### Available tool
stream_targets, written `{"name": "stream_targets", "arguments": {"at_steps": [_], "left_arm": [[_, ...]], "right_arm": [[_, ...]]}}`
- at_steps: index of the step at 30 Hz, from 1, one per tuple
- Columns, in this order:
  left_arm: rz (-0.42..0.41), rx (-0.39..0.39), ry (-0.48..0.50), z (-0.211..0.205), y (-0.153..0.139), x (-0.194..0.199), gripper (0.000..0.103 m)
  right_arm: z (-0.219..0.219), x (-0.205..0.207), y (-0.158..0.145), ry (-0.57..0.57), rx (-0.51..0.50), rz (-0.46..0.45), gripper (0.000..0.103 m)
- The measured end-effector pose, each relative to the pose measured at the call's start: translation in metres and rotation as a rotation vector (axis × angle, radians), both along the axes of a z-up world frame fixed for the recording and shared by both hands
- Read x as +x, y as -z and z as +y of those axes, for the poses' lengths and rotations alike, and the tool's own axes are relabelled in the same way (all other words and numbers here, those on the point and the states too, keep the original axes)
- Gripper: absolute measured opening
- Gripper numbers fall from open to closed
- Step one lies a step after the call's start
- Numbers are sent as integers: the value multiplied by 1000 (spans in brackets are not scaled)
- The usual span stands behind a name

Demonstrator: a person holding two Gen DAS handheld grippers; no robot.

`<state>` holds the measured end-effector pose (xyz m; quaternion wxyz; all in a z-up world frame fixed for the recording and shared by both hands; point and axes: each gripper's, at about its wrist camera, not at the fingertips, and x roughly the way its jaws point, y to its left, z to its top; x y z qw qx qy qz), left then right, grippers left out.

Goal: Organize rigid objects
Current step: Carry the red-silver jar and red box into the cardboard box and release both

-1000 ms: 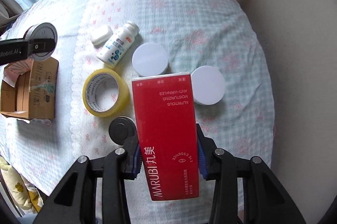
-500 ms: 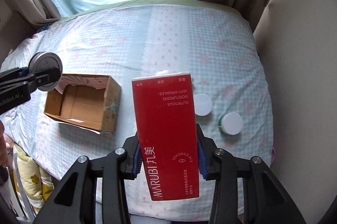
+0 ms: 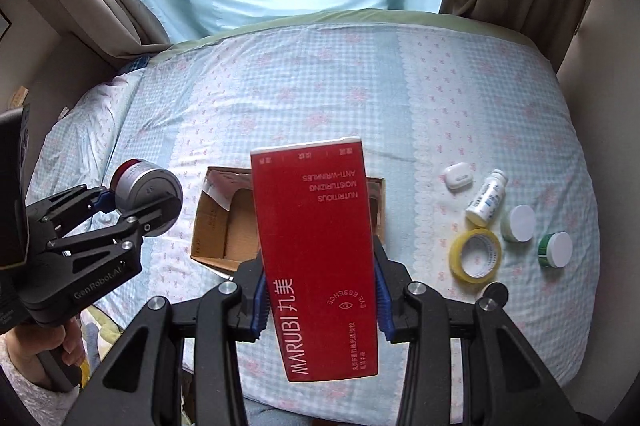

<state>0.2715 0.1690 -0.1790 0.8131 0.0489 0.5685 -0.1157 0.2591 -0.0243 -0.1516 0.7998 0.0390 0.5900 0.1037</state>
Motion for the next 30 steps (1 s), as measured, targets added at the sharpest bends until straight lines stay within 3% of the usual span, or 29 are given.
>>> {"name": "stream_targets", "arguments": {"at_steps": [4, 12, 16, 20, 24, 30], "left_arm": [[55, -3, 14, 25, 34, 18, 38], [177, 13, 38, 33, 123, 48, 38], [229, 15, 51, 24, 166, 63, 38], [260, 65, 90, 8, 206, 75, 38], [304, 82, 110, -3, 241, 79, 38], [352, 106, 89, 0, 274, 88, 38]], "right_arm": [[31, 18, 27, 21, 4, 49, 39], [65, 58, 102, 30, -5, 176, 39], [70, 69, 145, -7, -13, 220, 39], [69, 72, 188, -51, -41, 237, 39], [60, 74, 227, -39, -45, 260, 39], [67, 70, 272, -150, -107, 305, 39]]}}
